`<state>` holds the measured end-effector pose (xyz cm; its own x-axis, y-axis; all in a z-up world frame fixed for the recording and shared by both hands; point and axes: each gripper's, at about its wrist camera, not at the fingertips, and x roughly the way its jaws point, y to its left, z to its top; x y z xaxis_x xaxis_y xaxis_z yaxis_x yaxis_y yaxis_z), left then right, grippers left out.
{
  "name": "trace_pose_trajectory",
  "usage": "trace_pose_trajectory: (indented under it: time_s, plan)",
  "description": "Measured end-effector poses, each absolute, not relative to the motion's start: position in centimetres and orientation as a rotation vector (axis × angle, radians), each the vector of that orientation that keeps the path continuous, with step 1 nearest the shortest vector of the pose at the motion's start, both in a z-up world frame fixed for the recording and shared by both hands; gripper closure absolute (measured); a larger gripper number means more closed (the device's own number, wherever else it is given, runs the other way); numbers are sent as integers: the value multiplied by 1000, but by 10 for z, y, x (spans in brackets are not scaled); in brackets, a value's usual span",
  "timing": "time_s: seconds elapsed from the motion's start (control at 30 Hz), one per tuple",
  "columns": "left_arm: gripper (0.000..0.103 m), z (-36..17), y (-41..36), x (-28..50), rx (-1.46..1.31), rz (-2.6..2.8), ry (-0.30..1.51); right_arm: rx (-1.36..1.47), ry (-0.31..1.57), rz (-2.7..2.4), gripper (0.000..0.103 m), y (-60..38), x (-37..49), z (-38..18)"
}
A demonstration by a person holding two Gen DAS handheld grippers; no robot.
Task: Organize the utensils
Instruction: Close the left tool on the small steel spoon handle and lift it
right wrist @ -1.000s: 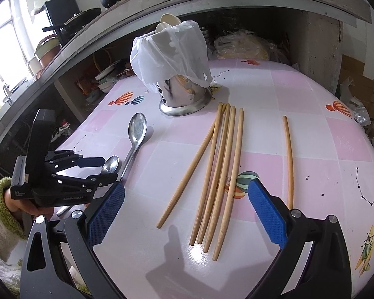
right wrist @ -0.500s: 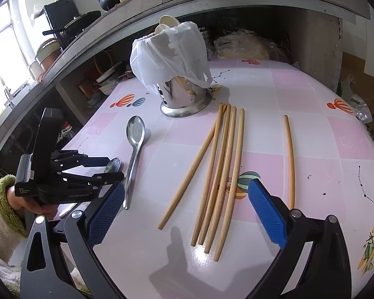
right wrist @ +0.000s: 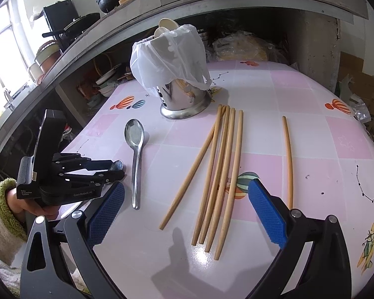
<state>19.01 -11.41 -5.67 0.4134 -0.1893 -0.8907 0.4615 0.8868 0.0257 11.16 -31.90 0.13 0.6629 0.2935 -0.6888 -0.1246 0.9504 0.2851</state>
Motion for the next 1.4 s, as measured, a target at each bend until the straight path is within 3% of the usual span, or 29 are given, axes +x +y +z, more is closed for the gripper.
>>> trace_pose_trajectory:
  time_s: [0.9, 1.4]
  plan:
    - [68, 21, -79, 162, 180, -355, 823, 130, 798, 165, 6, -310, 111, 7]
    - [68, 32, -55, 150, 118, -344, 775, -40, 698, 74, 6, -295, 109, 38]
